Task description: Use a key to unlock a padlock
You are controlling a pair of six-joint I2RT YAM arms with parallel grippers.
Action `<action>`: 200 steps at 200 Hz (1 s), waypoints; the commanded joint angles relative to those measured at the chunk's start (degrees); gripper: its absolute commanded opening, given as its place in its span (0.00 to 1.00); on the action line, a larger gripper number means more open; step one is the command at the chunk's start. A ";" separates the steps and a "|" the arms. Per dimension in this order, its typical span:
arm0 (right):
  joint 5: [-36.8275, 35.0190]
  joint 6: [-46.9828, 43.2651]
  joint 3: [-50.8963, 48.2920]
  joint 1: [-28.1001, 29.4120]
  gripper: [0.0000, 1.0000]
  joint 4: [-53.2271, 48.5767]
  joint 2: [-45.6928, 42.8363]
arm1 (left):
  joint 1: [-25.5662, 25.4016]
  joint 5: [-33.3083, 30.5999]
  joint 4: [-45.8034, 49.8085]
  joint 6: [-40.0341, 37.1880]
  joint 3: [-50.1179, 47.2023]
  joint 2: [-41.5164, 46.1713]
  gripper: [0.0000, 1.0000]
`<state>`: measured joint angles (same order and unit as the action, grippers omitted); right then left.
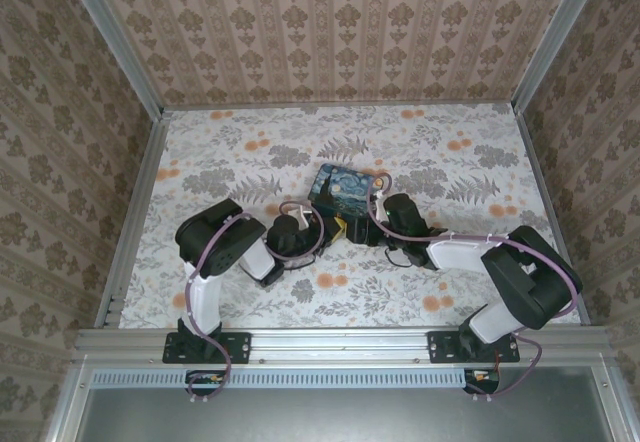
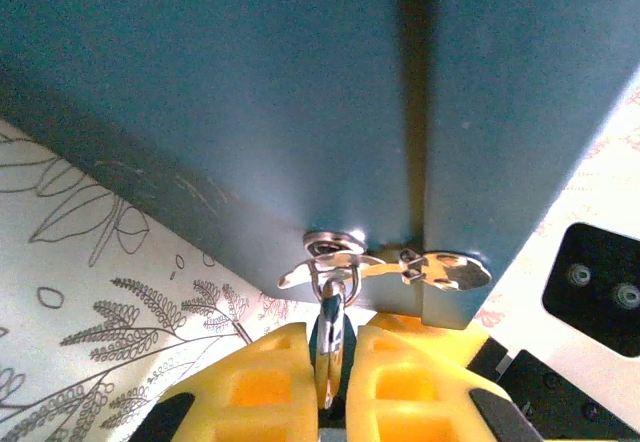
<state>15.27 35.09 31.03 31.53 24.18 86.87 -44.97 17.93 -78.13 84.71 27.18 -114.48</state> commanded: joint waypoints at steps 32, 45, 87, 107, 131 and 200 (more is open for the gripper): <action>-0.50 4.92 0.60 -3.17 0.55 6.87 3.33 | -2.65 4.03 3.60 -2.26 -3.86 2.23 0.36; 0.26 5.66 1.19 -3.61 0.55 7.73 4.10 | -2.58 4.12 3.60 -2.57 -4.36 3.41 0.42; 1.95 7.31 4.46 -4.61 0.55 8.73 6.40 | -2.17 4.23 3.92 -3.25 -6.76 9.49 0.55; 2.44 7.93 7.17 -5.43 0.56 8.12 7.69 | -1.64 4.39 4.00 -3.29 -7.31 11.88 0.57; 4.17 9.23 9.77 -6.71 0.57 8.11 9.04 | -0.94 4.56 4.62 -3.33 -7.16 13.61 0.58; 4.76 11.24 1.33 -7.07 0.57 11.81 2.18 | 2.72 6.79 9.49 -5.52 -4.83 16.92 0.58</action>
<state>19.03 45.25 35.62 24.58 33.71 92.99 -43.66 22.79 -71.31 81.67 20.43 -99.98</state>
